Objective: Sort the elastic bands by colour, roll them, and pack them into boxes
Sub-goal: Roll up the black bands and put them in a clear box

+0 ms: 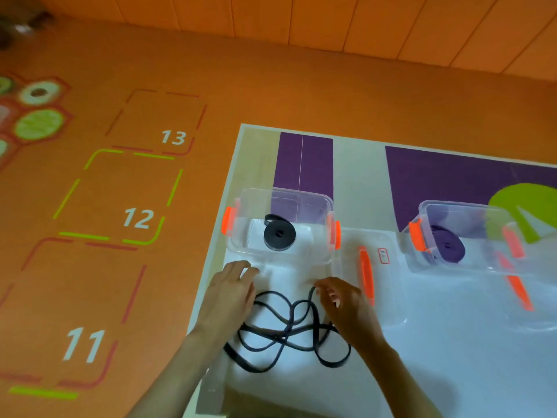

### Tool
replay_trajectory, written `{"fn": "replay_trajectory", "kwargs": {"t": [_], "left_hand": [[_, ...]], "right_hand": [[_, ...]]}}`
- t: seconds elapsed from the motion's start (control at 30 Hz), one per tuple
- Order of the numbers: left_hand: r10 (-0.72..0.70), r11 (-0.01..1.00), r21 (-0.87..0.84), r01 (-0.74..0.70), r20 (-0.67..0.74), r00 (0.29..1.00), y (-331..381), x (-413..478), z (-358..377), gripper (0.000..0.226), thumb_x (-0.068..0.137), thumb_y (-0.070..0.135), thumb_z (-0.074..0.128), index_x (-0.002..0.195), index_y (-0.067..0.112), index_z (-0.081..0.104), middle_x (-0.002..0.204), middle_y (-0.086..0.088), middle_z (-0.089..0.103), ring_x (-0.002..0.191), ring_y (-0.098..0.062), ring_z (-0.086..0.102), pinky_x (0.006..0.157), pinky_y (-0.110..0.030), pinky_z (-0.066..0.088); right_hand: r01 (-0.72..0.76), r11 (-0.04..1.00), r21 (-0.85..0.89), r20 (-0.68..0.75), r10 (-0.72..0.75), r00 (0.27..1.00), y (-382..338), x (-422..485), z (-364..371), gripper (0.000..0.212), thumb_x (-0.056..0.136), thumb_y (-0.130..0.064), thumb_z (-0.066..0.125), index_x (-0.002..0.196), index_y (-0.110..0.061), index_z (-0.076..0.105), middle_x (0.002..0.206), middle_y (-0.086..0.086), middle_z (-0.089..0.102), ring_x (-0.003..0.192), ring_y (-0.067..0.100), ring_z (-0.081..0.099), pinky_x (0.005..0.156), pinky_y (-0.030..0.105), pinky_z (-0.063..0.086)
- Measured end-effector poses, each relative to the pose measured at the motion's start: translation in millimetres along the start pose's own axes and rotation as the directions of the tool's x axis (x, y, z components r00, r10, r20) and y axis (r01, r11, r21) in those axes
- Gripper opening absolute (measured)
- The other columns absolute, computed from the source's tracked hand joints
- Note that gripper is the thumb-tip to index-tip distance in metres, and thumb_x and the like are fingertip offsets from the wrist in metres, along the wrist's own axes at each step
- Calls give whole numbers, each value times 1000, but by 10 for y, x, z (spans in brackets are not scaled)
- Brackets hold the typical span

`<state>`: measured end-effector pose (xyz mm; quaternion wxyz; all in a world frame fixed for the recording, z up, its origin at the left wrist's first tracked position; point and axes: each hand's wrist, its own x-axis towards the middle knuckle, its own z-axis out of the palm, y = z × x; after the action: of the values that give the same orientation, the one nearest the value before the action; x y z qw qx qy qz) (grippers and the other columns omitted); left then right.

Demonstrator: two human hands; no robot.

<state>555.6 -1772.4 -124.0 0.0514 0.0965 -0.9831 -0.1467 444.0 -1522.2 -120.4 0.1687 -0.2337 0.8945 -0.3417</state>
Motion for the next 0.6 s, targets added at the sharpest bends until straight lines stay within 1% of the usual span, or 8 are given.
{"fn": "replay_trajectory", "kwargs": {"t": [0.1,0.17,0.23,0.3,0.37,0.43,0.53,0.6], "left_hand": [[-77,993,-78,84,87,993,4,-392,230,37,91,8,74,127,19,72,125,-2,69,118,-29,66,87,-43,57],[-128,987,-77,143,177,976,19,-584,346,36,101,14,61,135,23,67,134,4,63,127,-23,59,96,-38,52],[-161,980,-72,184,243,957,34,-730,437,35,105,19,51,138,28,62,137,7,59,130,-18,54,99,-34,50],[-160,981,-51,185,313,936,57,-831,489,40,108,25,44,148,29,51,140,8,55,130,-15,52,100,-31,50],[-123,986,-59,158,391,912,51,-870,515,43,109,30,42,152,29,45,140,8,53,128,-15,51,97,-31,52],[-88,979,-129,157,428,899,67,-873,506,38,108,30,47,146,28,49,136,9,54,126,-14,52,95,-32,53],[-41,964,-225,140,394,918,164,-814,487,33,105,27,57,138,30,56,131,10,57,124,-15,54,94,-30,52],[19,943,-311,119,407,913,268,-736,507,48,100,28,66,145,35,51,136,11,56,128,-16,53,97,-30,51]], "right_hand": [[-77,990,-122,-21,75,997,318,-248,234,14,105,-19,62,108,-15,76,100,1,78,87,19,75,76,36,64],[-123,962,-242,16,131,991,544,-343,407,13,103,-17,65,114,-14,73,119,5,72,104,26,72,85,37,62],[-187,908,-374,133,252,959,715,-419,564,33,103,-25,66,135,-19,63,148,6,50,128,31,61,99,37,58],[-255,880,-400,165,343,925,830,-482,680,45,104,-28,65,147,-24,53,159,6,35,129,32,61,100,36,58],[-297,888,-351,87,346,934,845,-511,736,40,103,-13,62,142,-23,60,151,6,46,116,29,68,91,35,61],[-351,909,-223,7,362,932,818,-530,748,34,100,2,59,124,-18,71,126,8,64,105,30,70,85,36,62],[-358,929,-92,-52,355,934,718,-558,679,20,98,2,65,107,-13,76,107,6,72,91,18,70,75,17,54],[-351,936,-14,-54,349,935,629,-581,602,16,96,1,70,104,-12,76,102,3,75,86,13,71,70,12,54]]}}
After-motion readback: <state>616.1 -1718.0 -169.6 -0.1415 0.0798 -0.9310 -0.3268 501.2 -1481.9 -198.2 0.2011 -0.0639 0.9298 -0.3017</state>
